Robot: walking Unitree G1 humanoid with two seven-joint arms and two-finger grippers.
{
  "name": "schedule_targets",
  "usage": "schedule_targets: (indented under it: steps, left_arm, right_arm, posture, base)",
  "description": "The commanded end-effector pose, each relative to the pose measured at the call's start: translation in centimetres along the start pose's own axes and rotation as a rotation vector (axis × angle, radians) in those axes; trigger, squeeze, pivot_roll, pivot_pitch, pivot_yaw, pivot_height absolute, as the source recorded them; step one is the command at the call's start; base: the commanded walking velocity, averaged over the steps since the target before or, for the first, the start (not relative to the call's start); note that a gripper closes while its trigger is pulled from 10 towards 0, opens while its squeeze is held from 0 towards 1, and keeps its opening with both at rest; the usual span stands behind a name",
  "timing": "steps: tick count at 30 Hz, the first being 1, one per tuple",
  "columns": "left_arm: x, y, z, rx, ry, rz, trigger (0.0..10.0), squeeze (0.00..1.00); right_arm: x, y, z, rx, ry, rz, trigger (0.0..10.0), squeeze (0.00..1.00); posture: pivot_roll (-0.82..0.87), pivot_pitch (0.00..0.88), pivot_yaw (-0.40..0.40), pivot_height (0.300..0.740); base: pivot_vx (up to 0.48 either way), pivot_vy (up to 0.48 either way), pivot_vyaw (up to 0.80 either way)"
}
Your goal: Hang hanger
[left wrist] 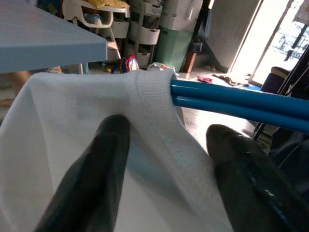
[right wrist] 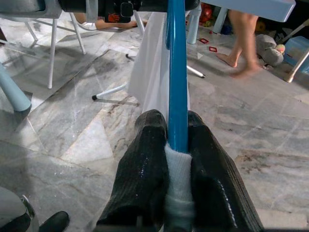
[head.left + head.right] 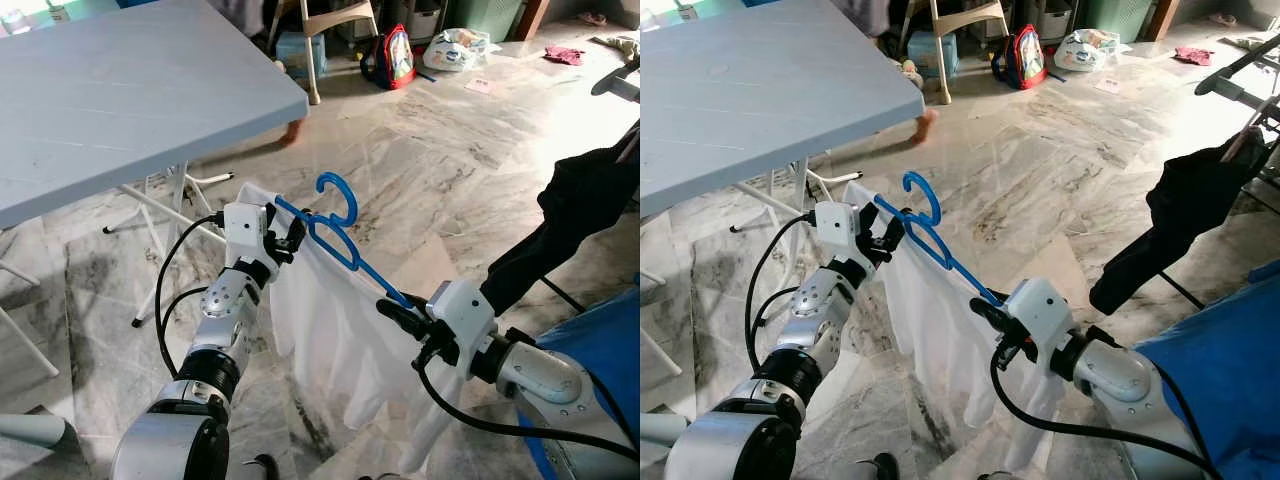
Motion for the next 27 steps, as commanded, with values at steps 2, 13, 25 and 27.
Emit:
schedule_targets:
  steps: [2, 13, 25, 27]
  left_arm:
    - [0.5, 0.0, -0.3, -0.013, -0.007, -0.009, 0.0, 0.00]
    - [-0.3, -0.8, -0.2, -0.066, 0.026, -0.004, 0.0, 0.00]
    - [0.1, 0.6, -0.1, -0.005, 0.021, -0.038, 0.0, 0.00]
    - [0.2, 0.7, -0.1, 0.000, 0.017, -0.038, 0.0, 0.00]
  right_arm:
    - [1.4, -0.7, 0.1, -0.033, -0.051, 0.038, 10.0, 0.00]
    - [1.7, -1.3, -0.2, -0.069, -0.057, 0.053, 10.0, 0.00]
    - [1.5, -1.4, 0.2, -0.063, -0.046, 0.056, 10.0, 0.00]
    - [1.4, -1.5, 0.2, -0.067, -0.043, 0.059, 10.0, 0.00]
  posture:
    - [-0.12, 0.174, 0.027, 0.740]
    - [-0.12, 0.173, 0.026, 0.740]
    - [-0.12, 0.169, 0.023, 0.740]
    - [-0.12, 0.168, 0.022, 0.740]
  base:
    - [0.000, 0.000, 0.00]
    - [0.000, 0.000, 0.00]
    - [0.000, 0.000, 0.00]
    - [0.000, 0.000, 0.00]
Point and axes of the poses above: a point about 5 cm out from each wrist's last joint towards the gripper, its own z axis pointing back from the gripper into the wrist, its own x axis along the axis of the wrist's last joint, y = z × x, the point moved 4 cm from there along -z, pointing out of the wrist towards the gripper, and after that the axes turned 10 degrees about z, right-handed, at the moved point
